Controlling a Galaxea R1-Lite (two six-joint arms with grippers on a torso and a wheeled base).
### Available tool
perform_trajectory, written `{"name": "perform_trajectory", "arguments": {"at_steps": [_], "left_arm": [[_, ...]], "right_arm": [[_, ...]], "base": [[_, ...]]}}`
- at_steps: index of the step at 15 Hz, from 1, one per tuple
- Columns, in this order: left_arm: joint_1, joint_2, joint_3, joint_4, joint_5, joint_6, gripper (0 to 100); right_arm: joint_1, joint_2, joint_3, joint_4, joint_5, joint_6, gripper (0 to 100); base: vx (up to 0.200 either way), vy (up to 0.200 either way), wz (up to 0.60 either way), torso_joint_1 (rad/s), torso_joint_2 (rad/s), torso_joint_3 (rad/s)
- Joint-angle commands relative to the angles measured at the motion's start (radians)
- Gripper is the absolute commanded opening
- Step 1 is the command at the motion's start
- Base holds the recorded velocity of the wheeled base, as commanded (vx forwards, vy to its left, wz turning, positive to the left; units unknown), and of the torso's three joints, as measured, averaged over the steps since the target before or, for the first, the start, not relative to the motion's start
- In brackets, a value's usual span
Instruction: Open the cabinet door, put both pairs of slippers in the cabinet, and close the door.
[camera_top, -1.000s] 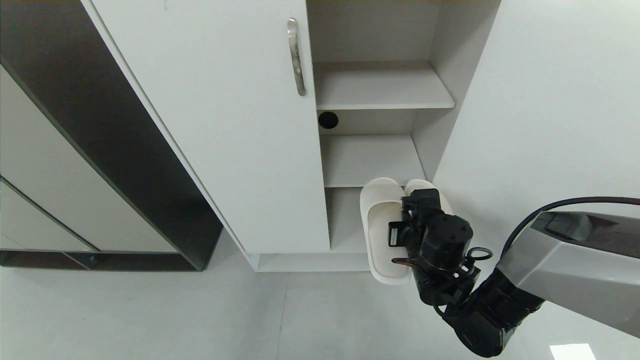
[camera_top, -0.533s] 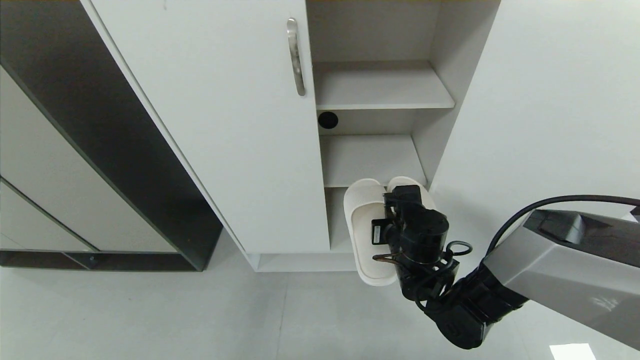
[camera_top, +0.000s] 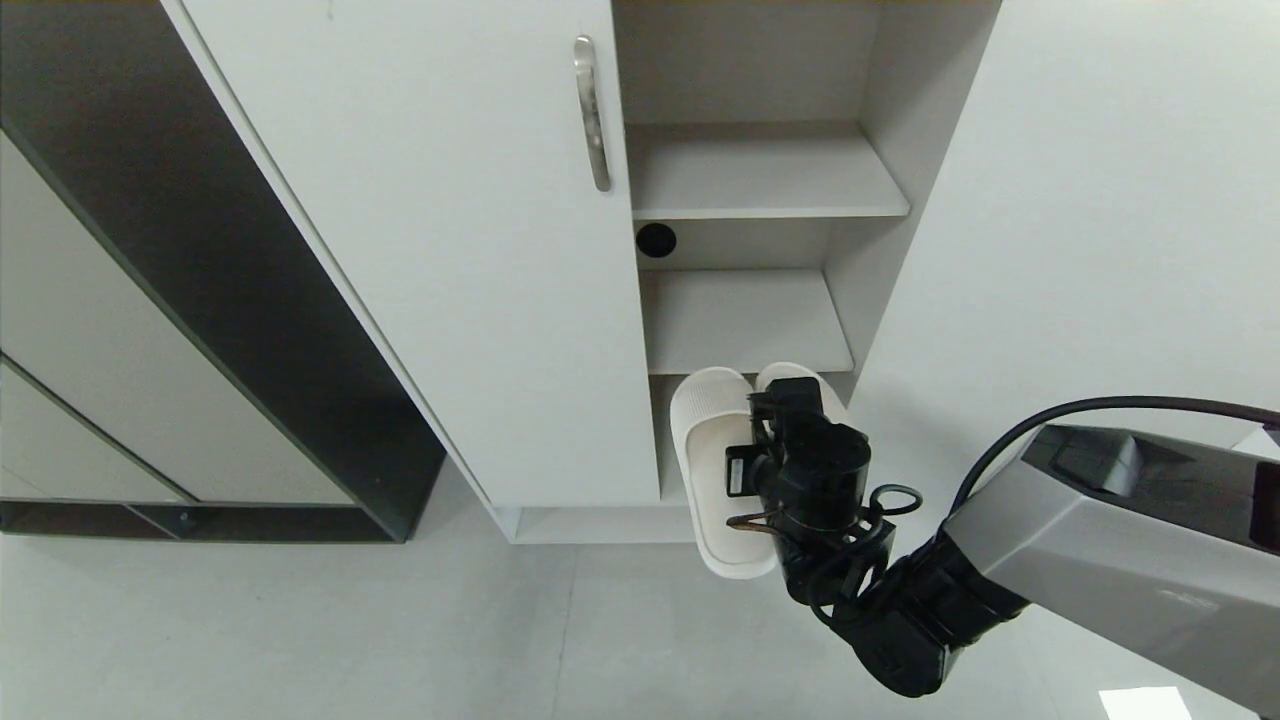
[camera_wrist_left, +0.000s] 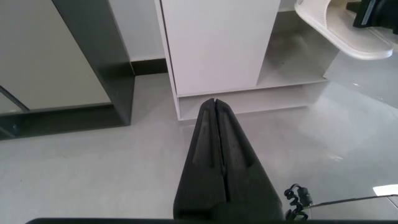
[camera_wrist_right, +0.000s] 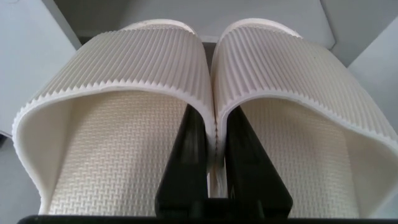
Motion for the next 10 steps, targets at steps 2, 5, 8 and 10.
{"name": "perform_trajectory", "arguments": {"at_steps": [2, 5, 8, 10], "left_arm": [[0.0, 0.002, 0.0, 0.0, 0.001, -0.002, 0], [0.0, 0.003, 0.0, 0.0, 0.001, -0.002, 0], [0.0, 0.003, 0.0, 0.0, 0.001, -0.004, 0], [0.0, 0.002, 0.0, 0.0, 0.001, -0.007, 0]], "right_arm": [[0.001, 0.0, 0.001, -0.001, 0.0, -0.001, 0], [0.001, 0.0, 0.01, -0.002, -0.001, -0.001, 0], [0.002, -0.007, 0.019, -0.005, -0.001, -0.001, 0], [0.001, -0.008, 0.047, -0.004, 0.002, 0.003, 0]], "base": [[0.2, 0.0, 0.0, -0.007, 0.0, 0.005], [0.2, 0.0, 0.0, 0.005, 0.01, -0.001], [0.2, 0.0, 0.0, 0.004, 0.0, 0.004], [0.1, 0.0, 0.0, 0.006, 0.0, 0.004]]}}
